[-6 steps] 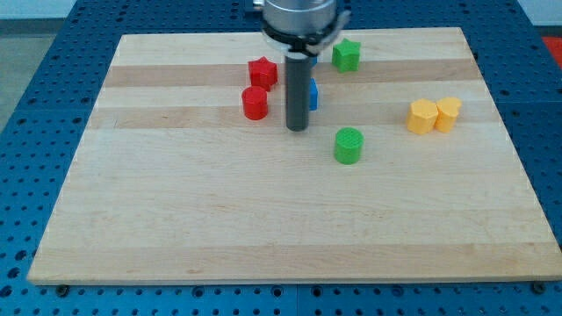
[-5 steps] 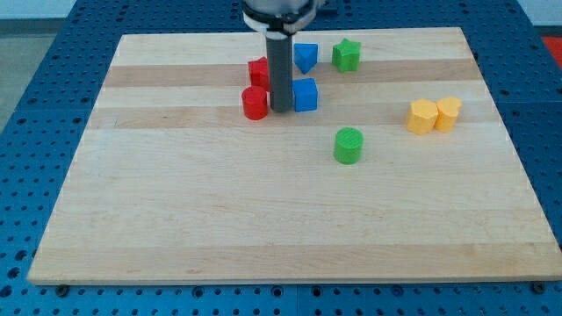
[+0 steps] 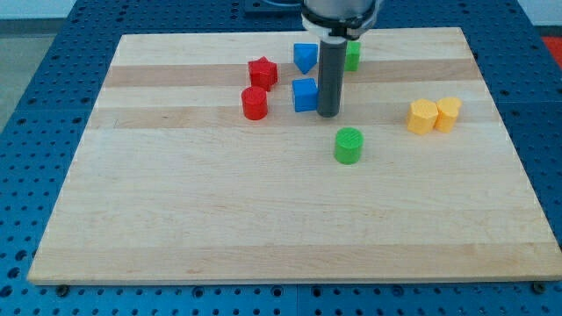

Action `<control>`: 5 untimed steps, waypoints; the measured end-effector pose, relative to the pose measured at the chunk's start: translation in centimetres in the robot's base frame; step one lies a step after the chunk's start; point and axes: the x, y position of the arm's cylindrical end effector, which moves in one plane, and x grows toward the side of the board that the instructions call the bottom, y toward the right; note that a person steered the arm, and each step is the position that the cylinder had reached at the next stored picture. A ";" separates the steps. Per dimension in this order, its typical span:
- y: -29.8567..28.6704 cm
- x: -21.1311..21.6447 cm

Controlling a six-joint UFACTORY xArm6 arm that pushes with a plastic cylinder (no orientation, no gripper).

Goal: Slide the blue cube towards the top center of the board

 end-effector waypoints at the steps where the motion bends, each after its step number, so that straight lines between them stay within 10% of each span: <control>1: -0.1 0.0; 5: -5.8 -7.4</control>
